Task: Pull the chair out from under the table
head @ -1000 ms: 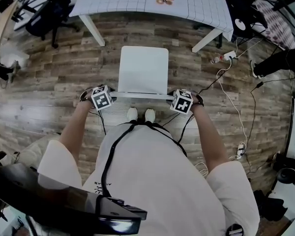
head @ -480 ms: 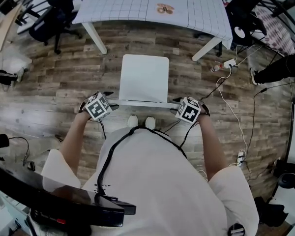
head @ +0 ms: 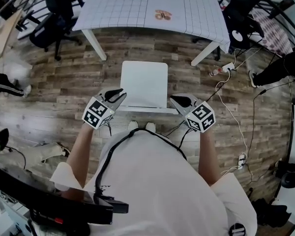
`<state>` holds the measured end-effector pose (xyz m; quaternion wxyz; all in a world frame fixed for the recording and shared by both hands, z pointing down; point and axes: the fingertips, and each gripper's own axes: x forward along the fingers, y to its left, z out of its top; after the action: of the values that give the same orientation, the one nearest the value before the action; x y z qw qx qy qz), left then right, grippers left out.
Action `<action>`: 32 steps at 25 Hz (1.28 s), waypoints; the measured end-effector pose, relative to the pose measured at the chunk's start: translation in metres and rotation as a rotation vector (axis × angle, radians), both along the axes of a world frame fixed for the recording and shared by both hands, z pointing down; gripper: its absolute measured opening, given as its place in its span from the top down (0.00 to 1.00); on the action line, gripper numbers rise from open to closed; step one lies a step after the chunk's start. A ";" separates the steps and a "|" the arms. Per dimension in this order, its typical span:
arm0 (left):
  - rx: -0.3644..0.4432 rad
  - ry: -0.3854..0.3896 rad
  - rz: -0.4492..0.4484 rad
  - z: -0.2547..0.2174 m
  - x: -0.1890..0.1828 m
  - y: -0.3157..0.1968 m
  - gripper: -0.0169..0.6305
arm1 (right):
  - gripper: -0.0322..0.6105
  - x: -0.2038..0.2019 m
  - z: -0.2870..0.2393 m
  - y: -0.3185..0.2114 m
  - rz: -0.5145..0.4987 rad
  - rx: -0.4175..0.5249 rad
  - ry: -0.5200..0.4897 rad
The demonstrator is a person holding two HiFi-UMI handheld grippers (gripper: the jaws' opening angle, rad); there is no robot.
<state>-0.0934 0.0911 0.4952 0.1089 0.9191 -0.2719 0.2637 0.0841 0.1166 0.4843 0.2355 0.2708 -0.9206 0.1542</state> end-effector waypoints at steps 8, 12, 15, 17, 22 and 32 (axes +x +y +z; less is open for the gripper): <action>0.070 0.187 -0.115 -0.054 0.010 -0.016 0.96 | 0.94 -0.002 -0.078 -0.020 0.197 0.110 -0.349; 0.051 0.299 -0.191 -0.064 0.014 -0.015 0.96 | 0.94 -0.011 -0.090 -0.016 0.227 0.128 -0.431; 0.025 0.363 -0.230 -0.067 0.014 -0.013 0.96 | 0.94 -0.020 -0.089 -0.013 0.223 0.124 -0.426; 0.017 0.372 -0.233 -0.066 0.015 -0.012 0.96 | 0.94 -0.022 -0.086 -0.011 0.215 0.125 -0.406; 0.026 0.349 -0.230 -0.062 0.012 -0.009 0.96 | 0.94 -0.018 -0.081 -0.008 0.224 0.123 -0.387; 0.038 0.289 -0.199 -0.053 0.012 -0.004 0.96 | 0.94 -0.023 -0.076 -0.001 0.231 0.125 -0.355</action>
<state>-0.0819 0.0876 0.4423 0.1551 0.9179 -0.3478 0.1113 0.0614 0.1159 0.4079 0.0333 0.3570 -0.9183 0.1679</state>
